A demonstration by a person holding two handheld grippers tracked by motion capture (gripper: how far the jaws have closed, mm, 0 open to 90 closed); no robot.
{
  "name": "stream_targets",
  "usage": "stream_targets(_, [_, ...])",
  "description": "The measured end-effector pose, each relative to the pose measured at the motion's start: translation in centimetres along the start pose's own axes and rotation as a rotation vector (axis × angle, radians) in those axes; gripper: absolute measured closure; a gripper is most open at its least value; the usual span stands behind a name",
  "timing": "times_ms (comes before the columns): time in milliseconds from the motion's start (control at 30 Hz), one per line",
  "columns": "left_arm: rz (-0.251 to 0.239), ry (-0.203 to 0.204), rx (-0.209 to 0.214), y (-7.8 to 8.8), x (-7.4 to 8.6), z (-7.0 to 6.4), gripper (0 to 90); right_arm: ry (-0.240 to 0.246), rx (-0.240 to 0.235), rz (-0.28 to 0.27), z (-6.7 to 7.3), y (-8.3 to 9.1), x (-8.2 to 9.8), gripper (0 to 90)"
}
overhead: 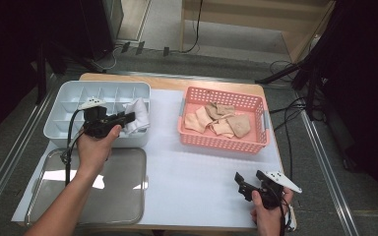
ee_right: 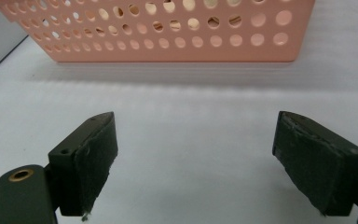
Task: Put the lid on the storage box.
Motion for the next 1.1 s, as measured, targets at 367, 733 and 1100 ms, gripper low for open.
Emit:
stream_targets(367, [0.053, -0.032, -0.15, -2.2, 0.8, 1.8, 72.2, 0.006, -0.005, 0.004, 0.1, -0.1, 0.1, 13.8])
stream_targets(733, [0.229, -0.009, -0.058, -4.6, 2.0, 1.3, 69.8, 0.008, 0.013, -0.006, 0.1, 0.0, 0.0, 14.5])
stream_targets(1100, [0.283, 0.021, -0.01, -3.6, 1.4, 1.1, 43.1, -0.009, 0.024, -0.022, -0.2, 0.1, -0.1, 14.6])
Point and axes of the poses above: each handheld gripper's, and its own axes: y roughly backward along the jaws, x roughly out of its underside, z roughly to its left, the point moved 7 cm from there along -y, roughly forward along the jaws, and after that the axes turned 12 degrees about z, right-handed, at the moved point
